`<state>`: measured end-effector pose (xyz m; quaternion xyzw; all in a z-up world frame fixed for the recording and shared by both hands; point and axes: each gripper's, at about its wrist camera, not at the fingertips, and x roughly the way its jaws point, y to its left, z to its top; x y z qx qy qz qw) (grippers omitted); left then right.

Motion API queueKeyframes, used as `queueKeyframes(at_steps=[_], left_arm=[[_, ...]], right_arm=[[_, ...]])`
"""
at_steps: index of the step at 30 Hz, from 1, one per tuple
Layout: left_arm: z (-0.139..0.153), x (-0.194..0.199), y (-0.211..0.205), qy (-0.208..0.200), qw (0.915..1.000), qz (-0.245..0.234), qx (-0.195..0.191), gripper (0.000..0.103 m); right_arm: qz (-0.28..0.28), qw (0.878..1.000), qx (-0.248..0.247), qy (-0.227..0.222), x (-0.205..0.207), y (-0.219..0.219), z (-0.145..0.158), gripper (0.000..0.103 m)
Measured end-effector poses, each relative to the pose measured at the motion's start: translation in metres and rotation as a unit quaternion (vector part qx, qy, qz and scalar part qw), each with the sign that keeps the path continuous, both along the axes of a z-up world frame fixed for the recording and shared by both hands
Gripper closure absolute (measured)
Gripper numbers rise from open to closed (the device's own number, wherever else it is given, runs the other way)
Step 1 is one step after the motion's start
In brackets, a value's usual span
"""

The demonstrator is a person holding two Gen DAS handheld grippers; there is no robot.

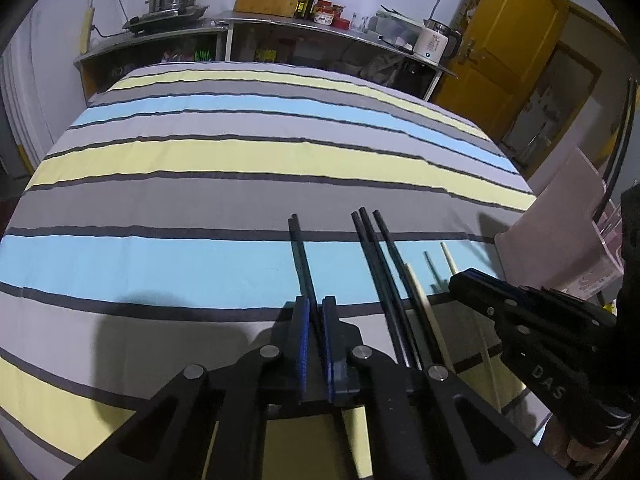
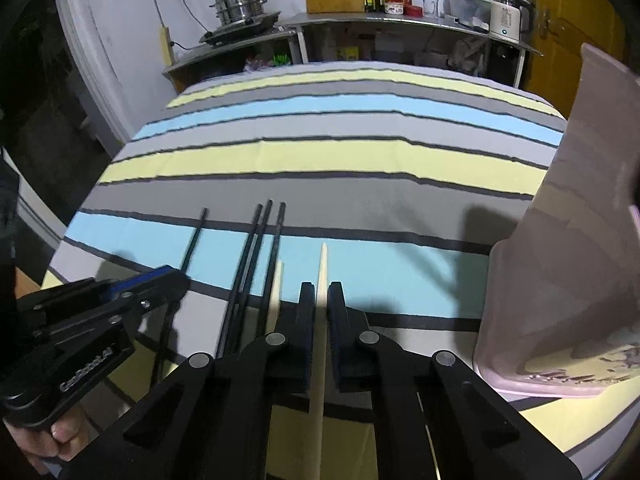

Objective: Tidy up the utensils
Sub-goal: 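Grasp a wooden chopstick with the right tool while the left tool grasps a black chopstick, then carry both held chopsticks upright over the pink basket and lower them in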

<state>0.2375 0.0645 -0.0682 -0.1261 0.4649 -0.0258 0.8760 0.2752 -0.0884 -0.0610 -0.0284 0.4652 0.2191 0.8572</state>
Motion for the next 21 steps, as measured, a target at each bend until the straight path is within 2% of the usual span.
queueKeyframes(at_steps=[8, 21], left_arm=[[0.035, -0.015, 0.001, -0.033, 0.9993, -0.007, -0.014, 0.098], [0.106, -0.060, -0.004, -0.098, 0.9943, -0.035, -0.025, 0.099]], right_arm=[[0.004, 0.999, 0.026, -0.029, -0.016, -0.008, 0.033, 0.097], [-0.004, 0.994, 0.077, -0.078, -0.054, -0.040, 0.092, 0.097]])
